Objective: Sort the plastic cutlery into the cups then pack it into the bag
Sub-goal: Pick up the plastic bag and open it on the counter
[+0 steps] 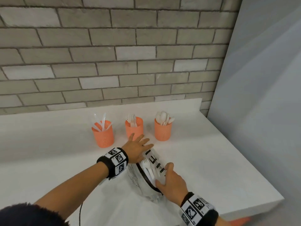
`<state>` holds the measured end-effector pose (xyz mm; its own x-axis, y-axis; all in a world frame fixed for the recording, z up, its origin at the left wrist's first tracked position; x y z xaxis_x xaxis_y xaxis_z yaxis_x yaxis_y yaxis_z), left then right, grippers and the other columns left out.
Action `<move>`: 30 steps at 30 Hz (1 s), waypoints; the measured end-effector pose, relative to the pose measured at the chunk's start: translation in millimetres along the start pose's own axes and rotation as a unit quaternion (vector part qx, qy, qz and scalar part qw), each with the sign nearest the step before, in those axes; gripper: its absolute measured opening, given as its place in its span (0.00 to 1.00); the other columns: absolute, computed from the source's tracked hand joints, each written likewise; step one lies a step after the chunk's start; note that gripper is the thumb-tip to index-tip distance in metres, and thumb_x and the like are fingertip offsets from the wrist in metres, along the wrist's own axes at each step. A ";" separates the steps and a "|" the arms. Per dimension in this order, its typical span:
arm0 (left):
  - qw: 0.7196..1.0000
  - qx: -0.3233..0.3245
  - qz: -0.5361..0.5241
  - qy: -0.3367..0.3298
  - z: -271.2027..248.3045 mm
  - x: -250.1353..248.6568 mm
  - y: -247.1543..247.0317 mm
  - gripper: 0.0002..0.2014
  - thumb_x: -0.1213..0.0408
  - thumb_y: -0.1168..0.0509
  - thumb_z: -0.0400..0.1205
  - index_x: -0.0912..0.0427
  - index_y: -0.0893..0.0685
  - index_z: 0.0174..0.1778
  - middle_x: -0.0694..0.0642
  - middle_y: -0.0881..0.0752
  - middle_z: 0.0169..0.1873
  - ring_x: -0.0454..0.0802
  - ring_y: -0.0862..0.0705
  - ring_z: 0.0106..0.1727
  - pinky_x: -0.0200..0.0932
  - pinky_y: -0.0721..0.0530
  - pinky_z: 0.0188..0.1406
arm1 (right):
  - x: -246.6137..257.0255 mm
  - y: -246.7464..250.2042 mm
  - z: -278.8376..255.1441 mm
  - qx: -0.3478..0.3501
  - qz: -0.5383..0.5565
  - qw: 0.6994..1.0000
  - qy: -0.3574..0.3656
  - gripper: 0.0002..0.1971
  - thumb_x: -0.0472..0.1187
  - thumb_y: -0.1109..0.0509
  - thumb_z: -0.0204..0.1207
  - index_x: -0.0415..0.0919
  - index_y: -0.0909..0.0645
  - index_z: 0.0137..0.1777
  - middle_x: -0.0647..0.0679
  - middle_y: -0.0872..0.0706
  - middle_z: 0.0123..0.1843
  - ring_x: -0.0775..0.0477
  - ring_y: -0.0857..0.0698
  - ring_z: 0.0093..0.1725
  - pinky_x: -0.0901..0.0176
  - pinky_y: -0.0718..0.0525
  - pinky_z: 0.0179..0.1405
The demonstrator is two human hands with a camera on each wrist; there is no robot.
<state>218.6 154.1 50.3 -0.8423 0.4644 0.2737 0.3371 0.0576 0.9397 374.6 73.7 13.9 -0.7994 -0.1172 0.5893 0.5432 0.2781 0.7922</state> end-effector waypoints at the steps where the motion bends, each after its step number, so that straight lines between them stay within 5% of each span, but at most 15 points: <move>1: 1.000 0.006 0.007 -0.006 2.6 0.4 -6.7 0.27 0.52 0.47 0.85 0.48 0.44 0.81 0.57 0.37 0.79 0.57 0.45 0.82 0.70 0.51 0.79 | -2.7 -3.1 1.0 0.022 0.050 0.999 -0.004 0.18 0.45 0.36 0.77 0.45 0.44 0.56 0.53 0.25 0.37 0.52 0.26 0.29 0.65 0.30 0.26; 4: 1.000 -0.022 -0.022 0.002 3.6 8.6 -11.3 0.19 0.54 0.51 0.87 0.54 0.28 0.71 0.58 0.20 0.62 0.58 0.23 0.67 0.57 0.37 0.73 | -13.1 -0.9 9.8 0.073 0.144 0.986 -0.025 0.15 0.32 0.41 0.77 0.44 0.44 0.55 0.52 0.30 0.30 0.56 0.32 0.24 0.72 0.33 0.20; 6: 0.994 -0.039 -0.101 0.020 1.8 18.5 -15.1 0.17 0.55 0.51 0.88 0.60 0.22 0.62 0.61 0.17 0.53 0.60 0.18 0.55 0.50 0.25 0.56 | -21.4 7.7 23.7 0.082 0.149 0.984 -0.047 0.14 0.29 0.43 0.77 0.44 0.42 0.55 0.50 0.31 0.30 0.54 0.32 0.25 0.70 0.32 0.20; 9: 0.972 -0.066 -0.213 0.075 -9.8 33.9 -18.6 0.17 0.57 0.50 0.88 0.66 0.22 0.53 0.63 0.17 0.43 0.61 0.18 0.46 0.48 0.28 0.39 | -24.2 30.6 55.6 0.035 0.169 0.983 -0.063 0.11 0.28 0.45 0.77 0.43 0.36 0.54 0.48 0.28 0.31 0.52 0.28 0.28 0.64 0.27 0.24; 13: 0.942 -0.193 -0.229 0.149 -35.2 47.7 -5.3 0.17 0.57 0.49 0.88 0.66 0.22 0.52 0.61 0.21 0.34 0.53 0.25 0.35 0.42 0.36 0.26 | 7.0 64.6 82.3 -0.067 0.158 0.983 0.058 0.13 0.24 0.47 0.76 0.44 0.34 0.50 0.38 0.21 0.35 0.46 0.27 0.31 0.62 0.31 0.29; 16: 0.925 -0.215 -0.254 0.183 -53.4 49.8 -15.8 0.23 0.48 0.51 0.86 0.65 0.22 0.47 0.61 0.19 0.34 0.59 0.20 0.36 0.42 0.33 0.28 | 19.8 65.6 78.0 -0.076 0.107 0.977 0.168 0.20 0.22 0.47 0.74 0.53 0.34 0.41 0.41 0.21 0.37 0.46 0.27 0.32 0.62 0.33 0.31; 19: 0.929 -0.130 -0.286 0.194 -64.3 37.7 -43.4 0.23 0.46 0.52 0.86 0.59 0.20 0.47 0.59 0.15 0.39 0.57 0.18 0.42 0.43 0.31 0.35 | 1.7 42.2 67.4 -0.016 0.046 0.977 0.210 0.26 0.22 0.47 0.72 0.59 0.29 0.37 0.47 0.16 0.40 0.43 0.18 0.42 0.51 0.21 0.44; 22: 0.930 -0.087 -0.291 0.208 -70.1 28.4 -52.5 0.24 0.44 0.53 0.86 0.57 0.17 0.46 0.51 0.23 0.34 0.52 0.23 0.39 0.43 0.32 0.36 | -6.7 27.8 59.8 -0.003 -0.046 0.978 0.206 0.25 0.23 0.47 0.72 0.51 0.15 0.51 0.50 0.15 0.54 0.44 0.16 0.55 0.52 0.20 0.52; 25: 0.932 -0.143 -0.248 0.224 -72.1 26.3 -45.5 0.33 0.41 0.62 0.81 0.60 0.18 0.49 0.53 0.25 0.41 0.57 0.18 0.40 0.44 0.27 0.36 | 3.5 23.7 58.5 -0.033 -0.114 0.976 0.181 0.23 0.30 0.45 0.78 0.51 0.19 0.65 0.49 0.20 0.63 0.45 0.17 0.57 0.59 0.25 0.46; 26: 0.929 -0.180 -0.240 0.216 -72.3 24.0 -41.9 0.30 0.44 0.60 0.80 0.61 0.18 0.50 0.55 0.22 0.43 0.57 0.17 0.37 0.45 0.25 0.33 | 6.2 23.8 59.6 -0.049 -0.111 0.979 0.163 0.20 0.35 0.44 0.80 0.50 0.19 0.66 0.49 0.21 0.63 0.44 0.17 0.57 0.60 0.26 0.44; 28: 0.919 -0.257 -0.229 0.190 -75.6 14.9 -31.2 0.12 0.60 0.41 0.79 0.59 0.18 0.53 0.58 0.17 0.45 0.54 0.18 0.27 0.41 0.25 0.23 | 7.0 22.3 63.2 -0.061 -0.089 0.988 0.109 0.16 0.46 0.42 0.82 0.49 0.17 0.63 0.46 0.20 0.61 0.44 0.16 0.55 0.60 0.27 0.43; 30: 0.925 -0.283 -0.205 0.150 -77.5 4.3 -26.1 0.18 0.76 0.28 0.67 0.55 0.22 0.48 0.56 0.16 0.44 0.48 0.25 0.20 0.34 0.35 0.18 | 3.1 17.8 67.6 -0.044 -0.064 0.995 0.062 0.17 0.52 0.39 0.81 0.48 0.16 0.62 0.44 0.19 0.61 0.43 0.17 0.58 0.60 0.26 0.47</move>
<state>173.6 86.1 42.8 -0.9576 0.2358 -0.1656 -0.2404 -0.3368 0.9104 364.4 142.7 19.1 -0.8283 -0.2641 0.4941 0.4644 0.1698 0.8692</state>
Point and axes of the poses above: each hand's wrist, its own z-axis towards the middle knuckle, its own y-axis out of the back of the hand, x = y × z, the point moved 5 cm from there along z, towards the middle knuckle
